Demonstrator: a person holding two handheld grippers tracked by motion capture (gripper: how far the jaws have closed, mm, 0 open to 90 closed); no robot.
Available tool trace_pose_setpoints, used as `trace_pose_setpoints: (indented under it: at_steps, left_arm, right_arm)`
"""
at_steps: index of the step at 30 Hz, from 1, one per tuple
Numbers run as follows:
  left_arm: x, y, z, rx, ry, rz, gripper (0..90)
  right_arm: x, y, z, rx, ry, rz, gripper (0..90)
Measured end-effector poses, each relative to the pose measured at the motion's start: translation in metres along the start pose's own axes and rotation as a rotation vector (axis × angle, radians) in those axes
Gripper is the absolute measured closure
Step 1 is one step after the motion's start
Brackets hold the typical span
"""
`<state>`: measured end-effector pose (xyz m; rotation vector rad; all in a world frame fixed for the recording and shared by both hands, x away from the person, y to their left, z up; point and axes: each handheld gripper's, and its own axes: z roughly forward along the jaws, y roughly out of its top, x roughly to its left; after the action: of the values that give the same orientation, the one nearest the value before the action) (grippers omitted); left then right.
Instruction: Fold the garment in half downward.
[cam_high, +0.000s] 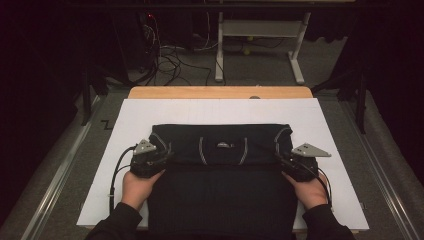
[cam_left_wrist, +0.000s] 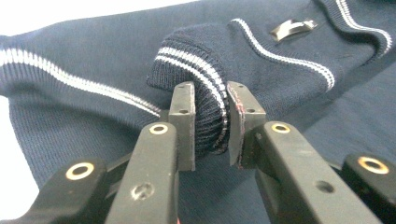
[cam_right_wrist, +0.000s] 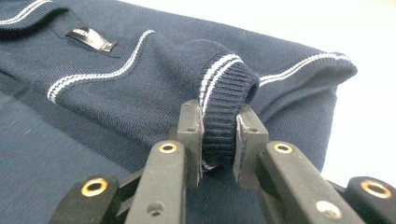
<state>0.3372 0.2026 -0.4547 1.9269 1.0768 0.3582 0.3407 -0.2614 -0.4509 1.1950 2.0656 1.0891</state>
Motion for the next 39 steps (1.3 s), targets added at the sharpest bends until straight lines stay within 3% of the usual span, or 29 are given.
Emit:
trace_pose_setpoints:
  at_steps: [3, 9, 14, 18, 25, 32, 36, 39]
  left_arm:
    - [-0.007, -0.004, -0.014, 0.008, -0.022, 0.024, 71.1]
    - [-0.014, -0.015, -0.024, 0.028, -0.052, 0.027, 71.0]
    - [-0.021, -0.027, -0.028, 0.047, -0.05, 0.046, 71.0]
    - [-0.022, -0.038, -0.033, 0.038, -0.063, 0.034, 70.9]
    - [-0.026, -0.05, -0.034, 0.074, -0.091, 0.02, 70.7]
    - [-0.027, -0.057, -0.033, 0.094, -0.085, 0.025, 69.4]
    - [-0.026, -0.059, -0.031, 0.111, -0.081, 0.018, 63.9]
    - [-0.023, -0.058, -0.034, 0.094, -0.065, 0.002, 50.8]
  right_arm:
    - [0.004, -0.007, -0.015, -0.008, 0.018, -0.007, 77.3]
    - [0.01, -0.019, -0.028, -0.004, 0.03, -0.014, 77.3]
    - [0.017, -0.027, -0.037, -0.002, 0.038, -0.021, 77.3]
    - [0.022, -0.032, -0.045, -0.007, 0.045, -0.025, 77.3]
    - [0.027, -0.043, -0.053, 0.014, 0.049, -0.017, 77.2]
    - [0.028, -0.051, -0.054, 0.045, 0.059, -0.016, 76.4]
    - [0.027, -0.054, -0.051, 0.075, 0.066, -0.009, 72.2]
    - [0.026, -0.055, -0.052, 0.067, 0.066, 0.005, 59.3]
